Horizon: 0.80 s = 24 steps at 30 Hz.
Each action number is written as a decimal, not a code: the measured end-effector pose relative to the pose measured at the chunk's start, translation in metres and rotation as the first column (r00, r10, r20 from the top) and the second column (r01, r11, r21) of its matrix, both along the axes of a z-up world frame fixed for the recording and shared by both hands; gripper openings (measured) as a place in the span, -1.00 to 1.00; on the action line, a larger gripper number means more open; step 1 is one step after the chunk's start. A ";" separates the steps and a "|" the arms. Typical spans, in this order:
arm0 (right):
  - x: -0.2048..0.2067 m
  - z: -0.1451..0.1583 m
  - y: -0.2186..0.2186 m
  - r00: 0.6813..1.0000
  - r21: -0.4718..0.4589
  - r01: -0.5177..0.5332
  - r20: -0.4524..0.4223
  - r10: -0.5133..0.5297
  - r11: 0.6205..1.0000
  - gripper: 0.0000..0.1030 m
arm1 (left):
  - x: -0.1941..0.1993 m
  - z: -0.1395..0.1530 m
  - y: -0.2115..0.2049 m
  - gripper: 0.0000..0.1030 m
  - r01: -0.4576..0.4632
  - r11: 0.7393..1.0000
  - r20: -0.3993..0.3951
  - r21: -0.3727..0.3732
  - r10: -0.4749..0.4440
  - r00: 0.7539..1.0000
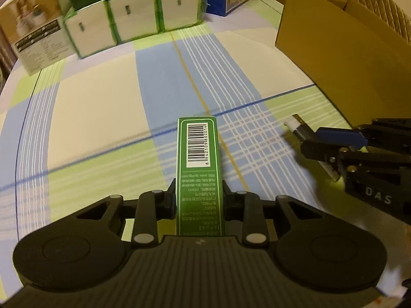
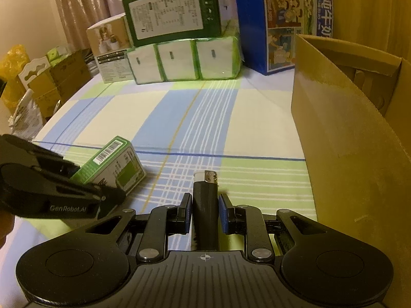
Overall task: Organize objects
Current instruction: 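Carry the green medicine box and black lighter over the cardboard box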
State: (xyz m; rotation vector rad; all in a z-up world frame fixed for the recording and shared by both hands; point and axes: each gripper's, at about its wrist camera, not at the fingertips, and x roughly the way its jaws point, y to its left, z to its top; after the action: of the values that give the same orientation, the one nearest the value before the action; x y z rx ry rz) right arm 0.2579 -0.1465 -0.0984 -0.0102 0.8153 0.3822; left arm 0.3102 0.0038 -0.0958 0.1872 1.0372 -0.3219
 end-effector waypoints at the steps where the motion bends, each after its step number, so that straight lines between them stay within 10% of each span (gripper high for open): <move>1: -0.004 0.001 0.000 1.000 -0.001 -0.004 0.001 0.004 1.000 -0.63 | -0.004 0.002 0.000 -0.51 -0.008 1.000 0.001 -0.009 0.008 1.000; 24: -0.149 0.097 -0.064 0.991 0.041 0.129 0.034 -0.131 0.991 -0.63 | -0.153 0.099 -0.035 -0.51 -0.089 0.973 0.080 -0.212 0.108 0.991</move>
State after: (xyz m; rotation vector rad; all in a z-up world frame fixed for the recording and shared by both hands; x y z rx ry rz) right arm 0.1094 -0.2109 -0.0013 0.0720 0.7679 0.2738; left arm 0.1568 -0.0312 0.0034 -0.0383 0.9120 -0.3266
